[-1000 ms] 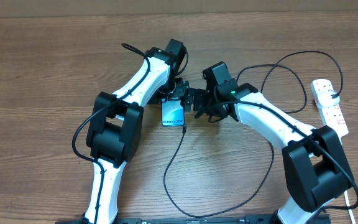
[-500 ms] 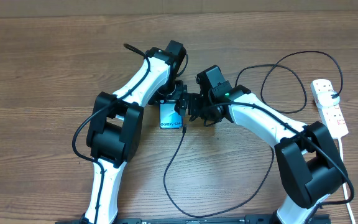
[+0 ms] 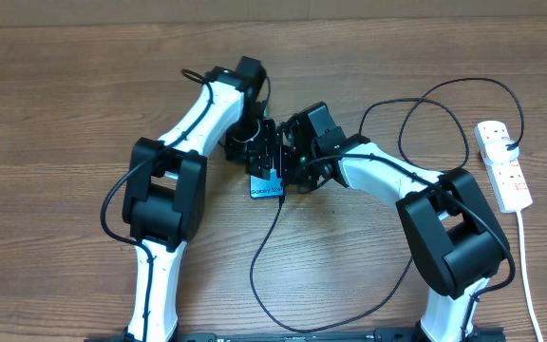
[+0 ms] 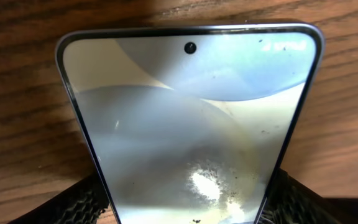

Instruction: Plug charger to phone and switch on socket

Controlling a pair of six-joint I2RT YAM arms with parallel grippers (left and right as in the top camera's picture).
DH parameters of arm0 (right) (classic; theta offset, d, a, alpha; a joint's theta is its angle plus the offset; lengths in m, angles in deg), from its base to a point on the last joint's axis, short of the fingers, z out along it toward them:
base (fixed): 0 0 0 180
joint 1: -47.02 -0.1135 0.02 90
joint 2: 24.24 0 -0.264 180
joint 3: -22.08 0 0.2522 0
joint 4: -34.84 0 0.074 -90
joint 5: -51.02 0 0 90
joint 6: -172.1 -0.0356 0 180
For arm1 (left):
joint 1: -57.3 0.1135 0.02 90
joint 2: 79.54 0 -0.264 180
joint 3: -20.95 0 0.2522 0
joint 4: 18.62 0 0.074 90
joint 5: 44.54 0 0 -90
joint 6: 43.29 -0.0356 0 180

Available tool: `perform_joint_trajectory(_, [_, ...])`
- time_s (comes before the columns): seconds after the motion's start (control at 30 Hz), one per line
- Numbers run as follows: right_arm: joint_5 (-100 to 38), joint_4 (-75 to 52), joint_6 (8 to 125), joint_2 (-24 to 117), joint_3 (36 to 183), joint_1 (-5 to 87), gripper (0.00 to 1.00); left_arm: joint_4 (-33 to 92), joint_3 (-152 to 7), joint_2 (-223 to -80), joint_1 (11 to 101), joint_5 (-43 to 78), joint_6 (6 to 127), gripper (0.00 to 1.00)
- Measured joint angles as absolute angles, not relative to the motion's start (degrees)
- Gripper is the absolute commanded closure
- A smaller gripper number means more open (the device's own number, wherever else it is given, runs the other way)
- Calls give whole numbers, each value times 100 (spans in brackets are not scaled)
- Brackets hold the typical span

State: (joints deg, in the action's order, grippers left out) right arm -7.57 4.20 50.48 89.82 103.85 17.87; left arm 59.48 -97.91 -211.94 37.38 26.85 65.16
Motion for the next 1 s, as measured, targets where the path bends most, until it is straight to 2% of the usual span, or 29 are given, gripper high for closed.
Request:
perform_joint_trajectory(0.1, [-510,874,5079,9105,10387,1789,2,5970,-9791,-21218,3891,2355,6350,22])
perform_joint_trajectory(0.17, [-402,1080,5114,9181,10385,1789,14,5963,-9791,-21223,3952,2292,6272,20])
perform_joint_trajectory(0.2, [-383,1132,5136,9207,10383,1789,23,5961,-9793,-21223,3976,2277,6237,19])
perform_joint_trajectory(0.27, [-271,1250,5180,9242,10369,1809,34,5944,-9811,-21223,4003,2294,6226,17])
perform_joint_trajectory(0.37, [-180,1386,5193,9238,10376,1798,43,5926,-9822,-21234,4016,2287,6237,13])
perform_joint_trajectory(0.5, [-72,1392,5217,9168,10376,1822,54,5904,-9850,-21234,4018,2250,6272,2])
perform_joint_trajectory(0.67, [-48,1353,5105,9120,10398,1842,57,5880,-9878,-21234,4018,2298,6326,0])
perform_joint_trajectory(1.0, [-671,1095,4871,9063,10452,1678,48,5880,-9885,-21234,4022,2346,6256,5])
